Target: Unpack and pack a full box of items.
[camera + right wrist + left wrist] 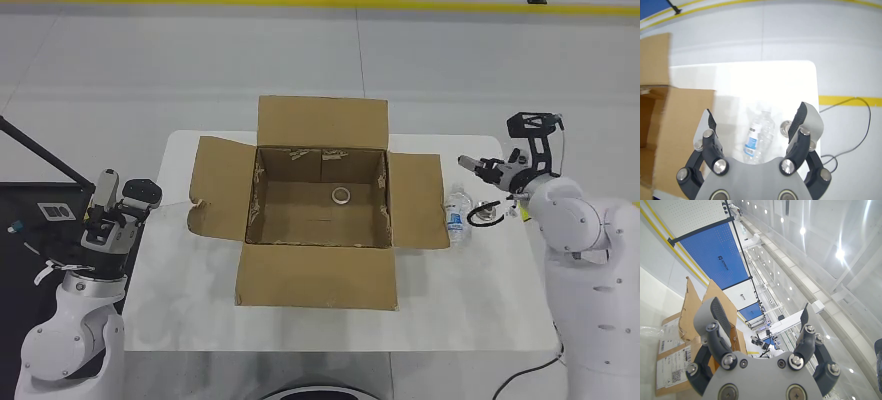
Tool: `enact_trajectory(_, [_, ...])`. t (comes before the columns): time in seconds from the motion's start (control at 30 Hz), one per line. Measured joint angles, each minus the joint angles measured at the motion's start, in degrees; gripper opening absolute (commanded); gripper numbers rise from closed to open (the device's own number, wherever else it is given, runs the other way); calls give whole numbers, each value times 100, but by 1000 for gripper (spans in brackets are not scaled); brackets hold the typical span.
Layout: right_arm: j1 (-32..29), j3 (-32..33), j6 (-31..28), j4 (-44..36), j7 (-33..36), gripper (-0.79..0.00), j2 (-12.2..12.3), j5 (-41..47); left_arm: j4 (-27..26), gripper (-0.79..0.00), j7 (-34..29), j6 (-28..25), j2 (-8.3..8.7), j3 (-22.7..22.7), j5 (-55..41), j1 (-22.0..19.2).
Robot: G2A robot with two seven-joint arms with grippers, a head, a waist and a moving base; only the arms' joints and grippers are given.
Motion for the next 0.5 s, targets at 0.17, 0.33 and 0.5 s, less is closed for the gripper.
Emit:
enact_trajectory(0.17, [295, -846, -304, -869, 312, 0, -76, 304, 0, 0, 0, 0, 0, 0, 0, 0])
enact_trajectory(0.33, [874, -1940, -428, -494, 413, -6, -238, 690, 0, 0, 0, 0, 0, 0, 0, 0])
enact_trajectory(0.5, [1402, -2979, -455, 170, 234, 0, -474, 1207, 0, 0, 0, 0, 0, 0, 0, 0])
